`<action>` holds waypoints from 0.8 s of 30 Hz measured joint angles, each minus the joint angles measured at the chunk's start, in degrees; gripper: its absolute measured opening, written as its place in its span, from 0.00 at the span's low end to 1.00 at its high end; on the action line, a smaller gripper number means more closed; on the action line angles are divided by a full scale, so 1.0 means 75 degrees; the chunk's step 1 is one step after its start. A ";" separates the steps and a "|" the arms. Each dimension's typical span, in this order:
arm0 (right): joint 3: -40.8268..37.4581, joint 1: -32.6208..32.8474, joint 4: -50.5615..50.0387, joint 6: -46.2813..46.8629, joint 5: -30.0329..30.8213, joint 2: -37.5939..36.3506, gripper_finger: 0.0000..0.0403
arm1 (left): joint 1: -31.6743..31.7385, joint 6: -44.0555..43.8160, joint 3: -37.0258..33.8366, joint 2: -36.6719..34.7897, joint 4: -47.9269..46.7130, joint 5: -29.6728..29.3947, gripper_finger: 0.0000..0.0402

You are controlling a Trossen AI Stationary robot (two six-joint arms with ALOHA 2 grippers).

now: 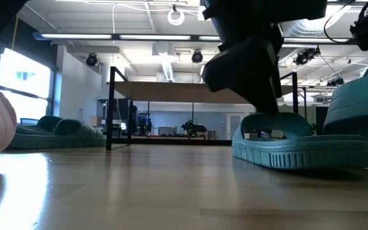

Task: Pick and place slides into the shelf
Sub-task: Adjust the green slide

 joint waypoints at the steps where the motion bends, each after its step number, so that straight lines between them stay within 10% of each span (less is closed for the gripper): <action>1: 0.0000 0.0003 -0.0088 -0.0040 -0.0048 0.0153 0.48 | 0.0000 0.0003 0.0000 0.0000 0.0000 -0.0038 0.63; 24: 0.0023 -0.0037 -0.0854 -0.1095 -0.0158 0.2552 0.48 | 0.0003 0.0020 0.0000 0.0044 0.0007 -0.0435 0.63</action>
